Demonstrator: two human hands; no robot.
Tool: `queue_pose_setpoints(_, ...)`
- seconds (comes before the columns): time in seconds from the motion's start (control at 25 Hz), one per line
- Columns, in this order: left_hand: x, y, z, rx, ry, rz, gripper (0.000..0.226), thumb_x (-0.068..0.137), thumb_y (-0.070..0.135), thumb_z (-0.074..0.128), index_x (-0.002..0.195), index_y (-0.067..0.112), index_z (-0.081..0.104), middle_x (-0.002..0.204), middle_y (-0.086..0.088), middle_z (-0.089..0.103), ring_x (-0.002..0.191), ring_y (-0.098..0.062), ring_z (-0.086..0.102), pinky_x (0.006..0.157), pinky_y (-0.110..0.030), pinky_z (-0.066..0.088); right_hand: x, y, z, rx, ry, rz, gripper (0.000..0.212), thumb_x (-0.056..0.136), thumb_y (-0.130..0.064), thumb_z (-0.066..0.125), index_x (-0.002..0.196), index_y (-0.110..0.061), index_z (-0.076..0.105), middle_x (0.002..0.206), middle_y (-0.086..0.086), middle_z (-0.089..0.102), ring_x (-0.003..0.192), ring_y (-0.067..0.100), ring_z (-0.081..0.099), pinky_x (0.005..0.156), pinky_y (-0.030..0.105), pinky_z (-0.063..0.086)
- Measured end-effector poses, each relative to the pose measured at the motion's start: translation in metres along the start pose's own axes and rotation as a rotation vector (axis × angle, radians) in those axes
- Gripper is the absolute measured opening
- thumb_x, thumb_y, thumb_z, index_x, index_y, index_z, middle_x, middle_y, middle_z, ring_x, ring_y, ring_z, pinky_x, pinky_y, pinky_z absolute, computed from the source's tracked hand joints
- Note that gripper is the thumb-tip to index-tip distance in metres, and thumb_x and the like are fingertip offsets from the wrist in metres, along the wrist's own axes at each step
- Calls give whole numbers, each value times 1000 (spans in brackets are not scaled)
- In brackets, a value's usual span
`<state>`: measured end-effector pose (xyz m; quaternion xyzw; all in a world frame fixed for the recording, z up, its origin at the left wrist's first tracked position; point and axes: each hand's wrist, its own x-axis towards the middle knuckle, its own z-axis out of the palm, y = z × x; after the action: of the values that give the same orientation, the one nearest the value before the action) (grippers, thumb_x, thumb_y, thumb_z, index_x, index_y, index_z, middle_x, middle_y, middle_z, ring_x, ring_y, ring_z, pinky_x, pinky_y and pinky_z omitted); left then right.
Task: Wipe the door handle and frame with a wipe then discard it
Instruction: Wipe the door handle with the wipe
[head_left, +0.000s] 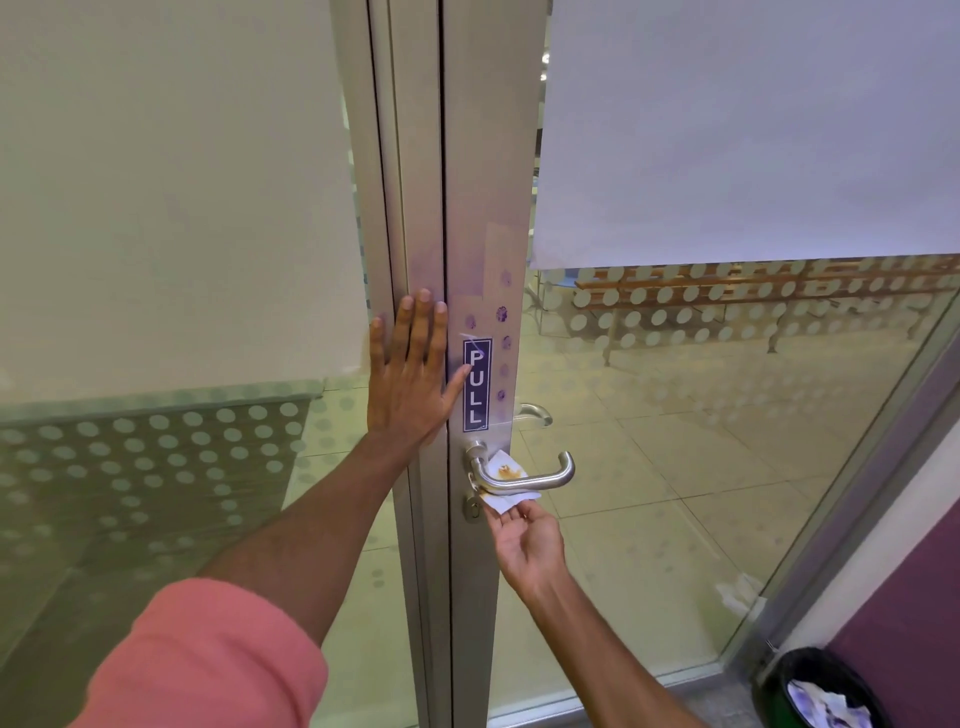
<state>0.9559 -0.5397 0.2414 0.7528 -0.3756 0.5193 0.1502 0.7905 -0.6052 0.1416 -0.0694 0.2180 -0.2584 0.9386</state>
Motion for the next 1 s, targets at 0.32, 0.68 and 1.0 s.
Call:
queue_pose_setpoints(0.32, 0, 0, 0, -15, 3, 5, 88, 99, 60, 34, 155, 11, -12, 162, -7, -26, 151, -24, -17, 122, -46, -13, 10, 15, 4, 97, 39, 18, 28, 95, 3, 32, 112, 7, 54, 106, 27, 62, 99, 35, 61, 104, 45, 44)
queue_pose_setpoints(0.68, 0, 1, 1, -16, 0, 7, 90, 98, 61, 36, 155, 11, -14, 161, -7, -27, 151, -23, -19, 123, -47, -12, 1, 6, 1, 128, -62, 90, 35, 98, -1, 27, 114, 11, 55, 116, 30, 61, 110, 39, 58, 110, 45, 38)
queue_pose_setpoints(1.0, 0, 1, 2, -10, -14, 5, 85, 100, 59, 31, 155, 11, -12, 162, -7, -26, 151, -23, -18, 123, -48, -10, -2, -35, -14, 82, -32, -59, 33, 101, -6, 28, 105, 2, 59, 108, 20, 65, 105, 29, 60, 102, 44, 41)
